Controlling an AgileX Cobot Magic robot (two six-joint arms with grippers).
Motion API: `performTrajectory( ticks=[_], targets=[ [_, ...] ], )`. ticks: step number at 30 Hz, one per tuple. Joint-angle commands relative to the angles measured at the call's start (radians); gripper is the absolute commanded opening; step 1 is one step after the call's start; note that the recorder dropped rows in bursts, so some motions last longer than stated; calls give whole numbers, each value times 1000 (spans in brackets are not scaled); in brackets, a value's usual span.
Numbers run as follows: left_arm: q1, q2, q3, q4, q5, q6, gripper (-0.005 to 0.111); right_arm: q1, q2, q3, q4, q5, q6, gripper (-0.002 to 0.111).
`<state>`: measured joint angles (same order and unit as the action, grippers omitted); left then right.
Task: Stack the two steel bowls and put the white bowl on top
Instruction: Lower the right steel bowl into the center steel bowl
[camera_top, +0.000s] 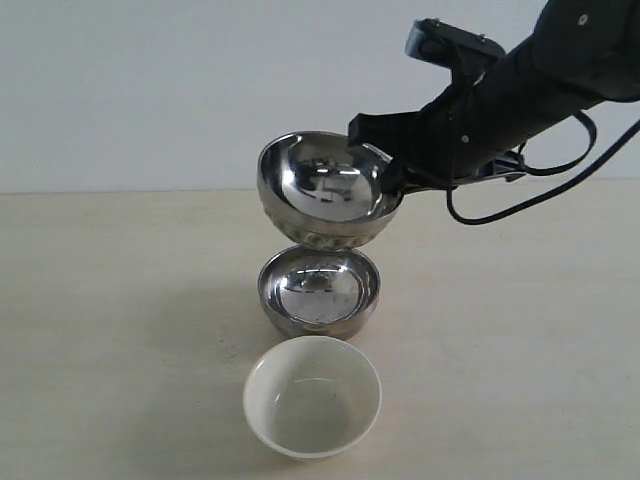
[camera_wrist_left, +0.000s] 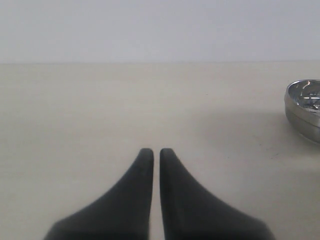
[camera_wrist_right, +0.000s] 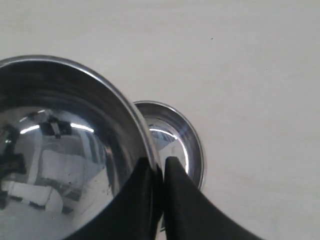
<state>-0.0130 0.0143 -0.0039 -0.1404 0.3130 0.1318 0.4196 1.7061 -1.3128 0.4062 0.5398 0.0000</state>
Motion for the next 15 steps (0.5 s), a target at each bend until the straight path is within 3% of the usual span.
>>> performTrajectory(
  ticks=[1, 15],
  targets=[
    [3, -7, 4, -8, -2, -9, 4, 27, 55, -27, -2, -1, 12, 0],
    [3, -7, 4, -8, -2, -9, 4, 31, 166, -27, -50, -15, 19, 0]
  ],
)
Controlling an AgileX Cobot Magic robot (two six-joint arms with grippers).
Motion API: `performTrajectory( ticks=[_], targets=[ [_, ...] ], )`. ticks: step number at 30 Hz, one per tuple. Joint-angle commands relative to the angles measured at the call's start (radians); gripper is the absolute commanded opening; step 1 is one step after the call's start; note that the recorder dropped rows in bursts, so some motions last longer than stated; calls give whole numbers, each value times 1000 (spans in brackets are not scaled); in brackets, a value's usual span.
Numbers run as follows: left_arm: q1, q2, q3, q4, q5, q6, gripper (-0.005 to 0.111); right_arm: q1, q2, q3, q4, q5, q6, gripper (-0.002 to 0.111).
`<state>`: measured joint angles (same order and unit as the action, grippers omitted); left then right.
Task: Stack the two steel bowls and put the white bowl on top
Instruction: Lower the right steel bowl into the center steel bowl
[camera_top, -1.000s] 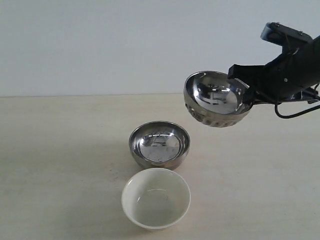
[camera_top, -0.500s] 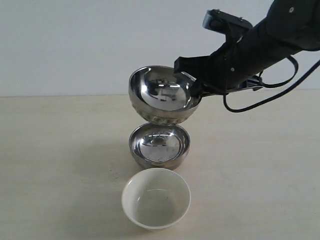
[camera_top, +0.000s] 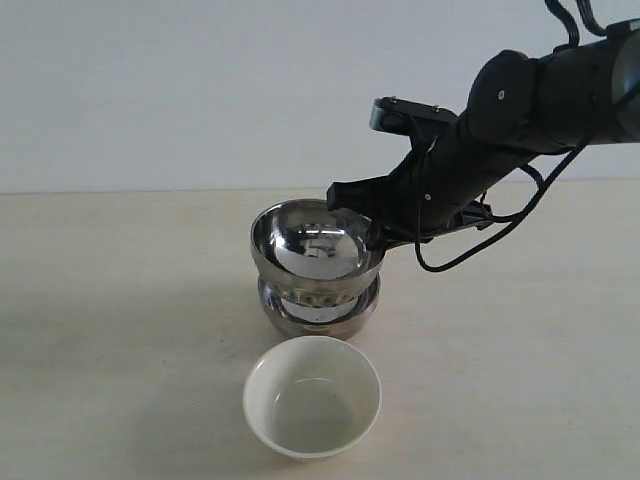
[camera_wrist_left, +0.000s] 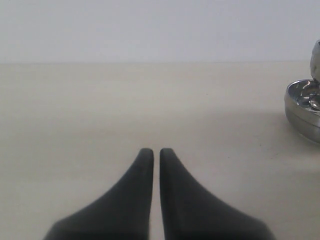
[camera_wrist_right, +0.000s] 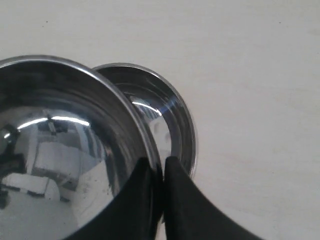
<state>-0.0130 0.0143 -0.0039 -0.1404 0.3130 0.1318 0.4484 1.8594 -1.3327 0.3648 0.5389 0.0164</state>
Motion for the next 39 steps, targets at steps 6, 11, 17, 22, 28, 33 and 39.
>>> performTrajectory(
  ticks=[6, 11, 17, 22, 28, 33, 39],
  targets=[
    [3, -7, 4, -8, -2, -9, 4, 2, 41, -7, -8, -40, 7, 0],
    [3, -7, 4, -8, -2, -9, 4, 2, 54, -7, -8, -60, 7, 0],
    [3, -7, 4, -8, -2, -9, 4, 2, 79, -7, -20, -64, 7, 0],
    [3, -7, 4, -8, -2, -9, 4, 2, 83, -7, -69, -64, 36, 0],
    [3, -7, 4, -8, -2, -9, 4, 2, 83, -7, -82, -81, 38, 0],
    [3, -7, 4, -8, -2, -9, 4, 2, 84, -7, -83, -94, 59, 0],
    [3, -7, 4, -8, -2, -9, 4, 2, 87, -7, -87, -99, 64, 0]
  ],
)
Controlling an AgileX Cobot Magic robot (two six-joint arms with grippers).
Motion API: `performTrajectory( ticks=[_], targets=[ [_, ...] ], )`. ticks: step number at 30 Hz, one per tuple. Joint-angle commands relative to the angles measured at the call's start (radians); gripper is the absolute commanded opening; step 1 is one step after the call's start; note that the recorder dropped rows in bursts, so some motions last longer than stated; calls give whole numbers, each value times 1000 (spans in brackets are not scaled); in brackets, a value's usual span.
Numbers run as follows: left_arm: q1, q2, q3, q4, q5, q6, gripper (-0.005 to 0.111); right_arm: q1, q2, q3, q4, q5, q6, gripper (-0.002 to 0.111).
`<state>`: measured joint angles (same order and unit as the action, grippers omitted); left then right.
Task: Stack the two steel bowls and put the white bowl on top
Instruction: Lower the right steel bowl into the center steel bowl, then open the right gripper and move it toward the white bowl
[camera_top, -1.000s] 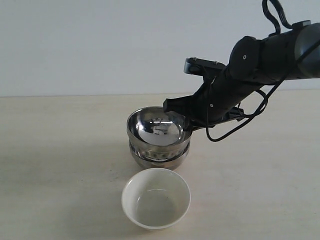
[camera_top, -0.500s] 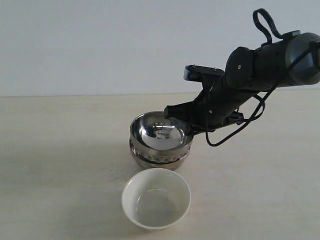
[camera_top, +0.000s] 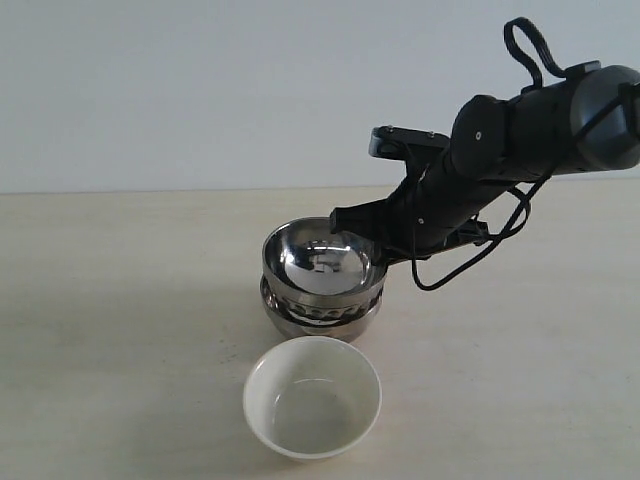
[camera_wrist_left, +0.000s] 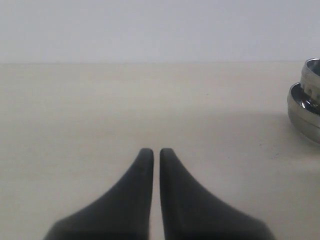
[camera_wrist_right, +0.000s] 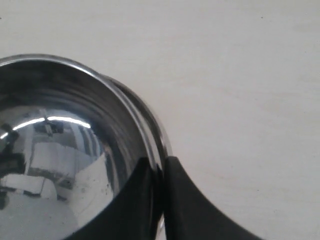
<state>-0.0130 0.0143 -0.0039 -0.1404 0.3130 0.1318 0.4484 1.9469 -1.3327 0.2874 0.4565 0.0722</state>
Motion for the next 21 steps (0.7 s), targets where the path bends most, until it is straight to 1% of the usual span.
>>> performTrajectory(
  ticks=[1, 21],
  targets=[
    [3, -7, 4, -8, -2, -9, 4, 2, 0, -7, -9, -16, 8, 0],
    [3, -7, 4, -8, -2, -9, 4, 2, 0, -5, -16, 21, 4, 0]
  ],
)
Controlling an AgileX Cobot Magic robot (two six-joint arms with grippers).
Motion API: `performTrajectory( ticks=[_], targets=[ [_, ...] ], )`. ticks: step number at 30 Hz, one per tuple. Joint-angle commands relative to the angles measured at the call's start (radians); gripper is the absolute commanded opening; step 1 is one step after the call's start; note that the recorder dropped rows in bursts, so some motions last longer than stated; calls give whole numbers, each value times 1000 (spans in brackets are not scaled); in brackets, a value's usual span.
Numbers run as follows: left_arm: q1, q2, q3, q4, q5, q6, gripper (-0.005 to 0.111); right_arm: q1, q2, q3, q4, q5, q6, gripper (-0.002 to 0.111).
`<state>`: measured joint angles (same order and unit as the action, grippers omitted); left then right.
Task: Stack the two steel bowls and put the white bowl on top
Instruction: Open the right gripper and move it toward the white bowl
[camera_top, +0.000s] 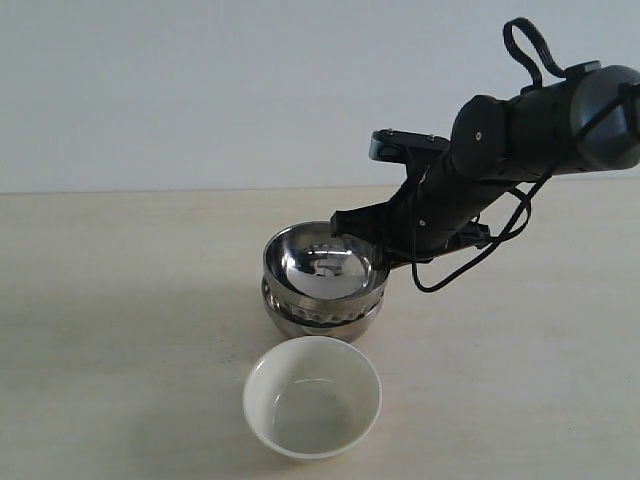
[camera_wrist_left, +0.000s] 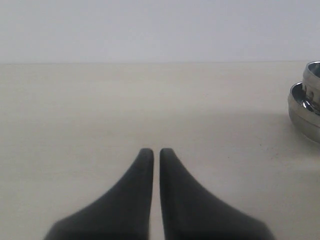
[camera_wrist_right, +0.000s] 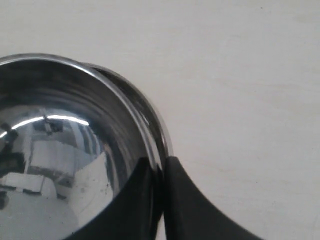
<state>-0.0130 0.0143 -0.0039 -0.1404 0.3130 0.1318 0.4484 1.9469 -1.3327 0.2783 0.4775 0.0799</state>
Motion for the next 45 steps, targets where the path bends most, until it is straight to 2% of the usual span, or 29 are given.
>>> performTrajectory(
  ticks=[1, 5, 7, 9, 13, 14, 28, 34, 38, 45],
  targets=[
    [3, -7, 4, -8, -2, -9, 4, 2, 0, -5, -7, -3, -3, 0],
    [3, -7, 4, -8, -2, -9, 4, 2, 0, -5, -7, -13, 0, 0],
    [3, -7, 4, -8, -2, -9, 4, 2, 0, -5, -7, -13, 2, 3],
    [3, -7, 4, -8, -2, -9, 4, 2, 0, -5, -7, -14, 2, 14],
    [3, -7, 4, -8, -2, -9, 4, 2, 0, -5, -5, -17, -1, 41],
    [3, -7, 4, -8, -2, -9, 4, 2, 0, -5, -5, -17, -1, 44],
    [3, -7, 4, -8, -2, -9, 4, 0, -67, -5, -46, -16, 0, 44],
    [3, -7, 4, -8, -2, -9, 4, 0, -137, -5, -112, 42, 9, 44],
    [3, -7, 4, -8, -2, -9, 4, 0, -163, -3, -163, 109, 95, 44],
    [3, -7, 4, -8, -2, -9, 4, 2, -201, 99, -165, 92, 79, 36]
  ],
)
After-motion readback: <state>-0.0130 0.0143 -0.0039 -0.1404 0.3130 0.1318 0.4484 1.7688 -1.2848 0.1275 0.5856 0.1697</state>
